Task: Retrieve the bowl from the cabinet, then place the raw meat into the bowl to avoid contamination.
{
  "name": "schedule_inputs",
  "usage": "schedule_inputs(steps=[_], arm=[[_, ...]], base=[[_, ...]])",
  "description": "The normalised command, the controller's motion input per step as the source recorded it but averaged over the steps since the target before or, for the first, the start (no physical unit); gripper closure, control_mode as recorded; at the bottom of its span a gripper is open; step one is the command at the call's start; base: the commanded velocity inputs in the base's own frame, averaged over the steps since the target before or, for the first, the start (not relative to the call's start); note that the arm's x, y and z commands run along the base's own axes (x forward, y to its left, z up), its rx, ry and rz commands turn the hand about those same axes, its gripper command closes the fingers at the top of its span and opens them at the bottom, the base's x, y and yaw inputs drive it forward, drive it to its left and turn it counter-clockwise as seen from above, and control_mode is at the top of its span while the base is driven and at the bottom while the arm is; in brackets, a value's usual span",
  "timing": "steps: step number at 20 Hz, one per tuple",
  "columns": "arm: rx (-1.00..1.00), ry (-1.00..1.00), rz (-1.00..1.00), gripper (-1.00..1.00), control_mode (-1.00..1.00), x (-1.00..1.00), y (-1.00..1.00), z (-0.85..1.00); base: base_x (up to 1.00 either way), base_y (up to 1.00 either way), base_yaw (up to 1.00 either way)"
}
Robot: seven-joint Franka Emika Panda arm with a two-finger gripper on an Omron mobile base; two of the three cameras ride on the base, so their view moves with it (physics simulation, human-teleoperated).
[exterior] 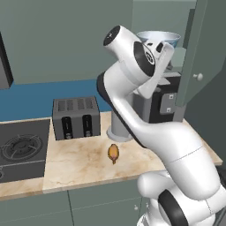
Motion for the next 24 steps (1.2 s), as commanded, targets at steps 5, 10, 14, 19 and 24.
schedule_inputs(steps=[5,10,14,19,24], arm=[[-0.04,0.15,-0.10,-1.00,-1.00,0.00,-0.30,0.00],[-0.03,0.09,-0.10,-1.00,-1.00,0.00,-0.37,0.00],[-0.01,0.08,-0.13,-1.00,-1.00,-0.05,-0.41,-0.01],[0.00,0.07,-0.23,-1.00,-1.00,-0.44,-0.45,-0.05],[0.00,0.02,-0.22,-1.00,-1.00,-0.72,-0.69,-0.03]], base=[[0.00,0.00,0.00],[0.00,0.00,0.00],[0.00,0.00,0.00],[0.00,0.00,0.00],[0.00,0.00,0.00]])
